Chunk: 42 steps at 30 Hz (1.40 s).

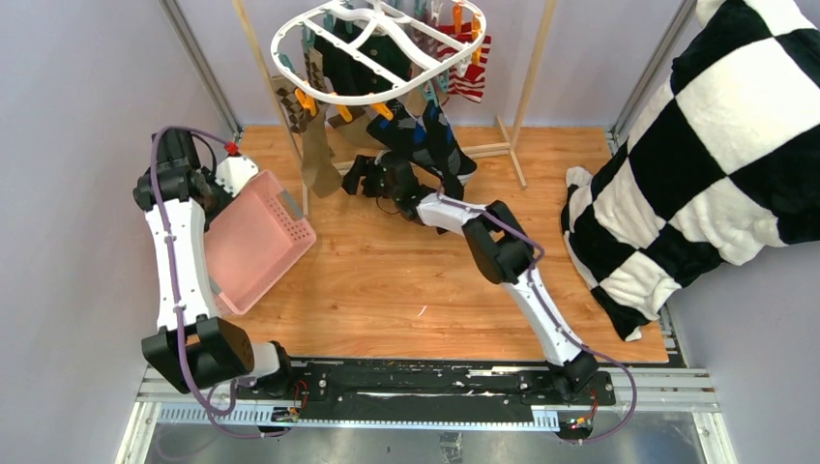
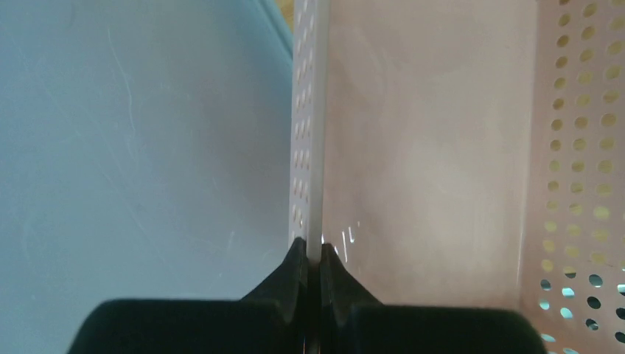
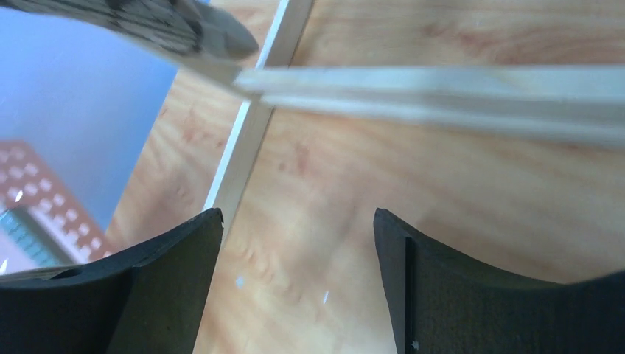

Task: Remove the socks clipped to the hanger
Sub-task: Move the clothesline to the center of the board, then place the bin at the center of the board.

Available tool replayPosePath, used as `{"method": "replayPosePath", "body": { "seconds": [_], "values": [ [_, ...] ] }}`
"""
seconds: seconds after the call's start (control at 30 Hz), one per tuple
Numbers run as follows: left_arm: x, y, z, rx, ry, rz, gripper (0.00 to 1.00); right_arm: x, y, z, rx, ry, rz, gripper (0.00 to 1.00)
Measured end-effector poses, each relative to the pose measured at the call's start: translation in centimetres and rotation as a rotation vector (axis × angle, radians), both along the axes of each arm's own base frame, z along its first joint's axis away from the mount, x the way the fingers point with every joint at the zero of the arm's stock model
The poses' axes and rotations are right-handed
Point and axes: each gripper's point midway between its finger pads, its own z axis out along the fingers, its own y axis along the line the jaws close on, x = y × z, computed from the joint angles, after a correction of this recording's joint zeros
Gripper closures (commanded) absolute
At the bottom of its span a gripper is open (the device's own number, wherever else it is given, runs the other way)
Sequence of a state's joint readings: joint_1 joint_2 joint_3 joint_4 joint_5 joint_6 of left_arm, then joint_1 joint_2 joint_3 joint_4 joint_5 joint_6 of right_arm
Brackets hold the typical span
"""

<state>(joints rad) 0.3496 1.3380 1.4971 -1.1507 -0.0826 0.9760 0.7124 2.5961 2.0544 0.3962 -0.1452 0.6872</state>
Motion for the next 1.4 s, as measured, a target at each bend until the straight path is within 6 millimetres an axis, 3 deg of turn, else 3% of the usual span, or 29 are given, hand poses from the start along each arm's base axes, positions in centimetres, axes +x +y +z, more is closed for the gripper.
{"method": "replayPosePath", "body": {
  "seconds": [0.17,0.27,0.33,0.47,0.6,0.77,0.93,1.1,1.23,1.4],
  "values": [
    [-1.4,-3.4,0.5,0.044,-0.008,-0.282,1.00,-5.7,-2.6,5.6,0.016,-0.081,0.076,0.15],
    [-2.7,-6.1,-0.7,0.067,0.067,-0.475,1.00,-9.8,-4.4,7.9,0.019,-0.124,0.119,0.15],
    [-2.7,-7.5,-1.4,0.045,0.093,-0.553,1.00,-12.8,-5.7,8.2,0.005,-0.139,0.146,0.14],
    [-1.0,-9.9,-3.5,-0.057,0.140,-0.645,1.00,-18.4,-8.9,6.5,-0.051,-0.115,0.185,0.14],
    [1.0,-12.2,-5.3,-0.163,0.179,-0.699,0.97,-22.3,-12.0,4.7,-0.116,-0.083,0.192,0.13],
    [1.7,-15.1,-7.0,-0.266,0.217,-0.751,0.93,-24.6,-13.8,3.4,-0.163,-0.049,0.186,0.11],
    [1.9,-16.9,-8.6,-0.336,0.263,-0.769,0.87,-27.3,-15.2,0.8,-0.231,0.007,0.200,0.08],
    [1.4,-18.7,-10.5,-0.397,0.289,-0.762,0.78,-28.7,-15.6,1.7,-0.265,-0.010,0.181,0.12],
    [1.5,-20.4,-11.1,-0.448,0.282,-0.748,0.67,-29.2,-15.6,1.8,-0.285,-0.015,0.166,0.16],
    [2.4,-21.3,-11.2,-0.507,0.262,-0.702,0.44,-29.0,-16.4,-0.5,-0.371,0.029,0.129,0.32]
  ]
}}
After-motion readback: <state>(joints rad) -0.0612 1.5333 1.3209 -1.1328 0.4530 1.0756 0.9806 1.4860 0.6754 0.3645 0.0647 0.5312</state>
